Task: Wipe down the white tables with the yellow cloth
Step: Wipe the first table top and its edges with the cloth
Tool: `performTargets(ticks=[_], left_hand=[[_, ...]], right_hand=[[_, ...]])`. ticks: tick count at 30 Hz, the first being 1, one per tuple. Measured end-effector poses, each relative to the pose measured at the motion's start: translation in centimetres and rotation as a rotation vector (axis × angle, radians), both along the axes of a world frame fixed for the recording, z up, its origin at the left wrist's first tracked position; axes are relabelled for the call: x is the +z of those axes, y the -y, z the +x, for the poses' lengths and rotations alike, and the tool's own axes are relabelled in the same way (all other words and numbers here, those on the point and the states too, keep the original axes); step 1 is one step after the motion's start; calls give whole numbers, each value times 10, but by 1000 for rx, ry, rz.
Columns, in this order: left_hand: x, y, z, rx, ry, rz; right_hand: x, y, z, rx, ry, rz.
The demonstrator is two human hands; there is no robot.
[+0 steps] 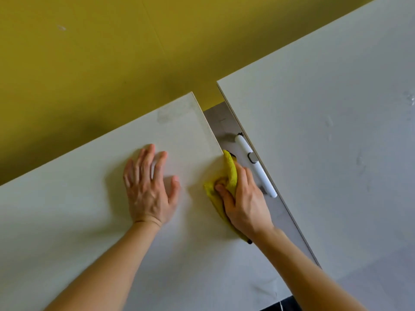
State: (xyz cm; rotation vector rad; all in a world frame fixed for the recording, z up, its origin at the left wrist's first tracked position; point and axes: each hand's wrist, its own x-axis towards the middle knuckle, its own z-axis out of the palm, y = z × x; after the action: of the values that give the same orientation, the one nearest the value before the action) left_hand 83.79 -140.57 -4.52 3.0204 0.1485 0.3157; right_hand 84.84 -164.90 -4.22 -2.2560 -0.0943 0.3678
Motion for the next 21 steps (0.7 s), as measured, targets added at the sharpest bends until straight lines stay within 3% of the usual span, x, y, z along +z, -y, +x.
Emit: performTargets(ticks=[8, 10, 16, 18, 21], left_hand=[[-1, 0, 2, -4, 13, 16], [-2, 1, 1, -6, 16, 23], [-2, 3, 0, 5, 13, -2], [-2, 3, 0, 7, 13, 3], [-4, 1, 0, -11, 32, 7]], right_hand=[[-1, -100, 162, 52, 44, -85], [-5, -90, 149, 35, 59, -74], [4, 13, -18, 1, -24, 21], [4, 11, -12, 23, -50, -30], [1, -41, 63, 20, 17, -75]])
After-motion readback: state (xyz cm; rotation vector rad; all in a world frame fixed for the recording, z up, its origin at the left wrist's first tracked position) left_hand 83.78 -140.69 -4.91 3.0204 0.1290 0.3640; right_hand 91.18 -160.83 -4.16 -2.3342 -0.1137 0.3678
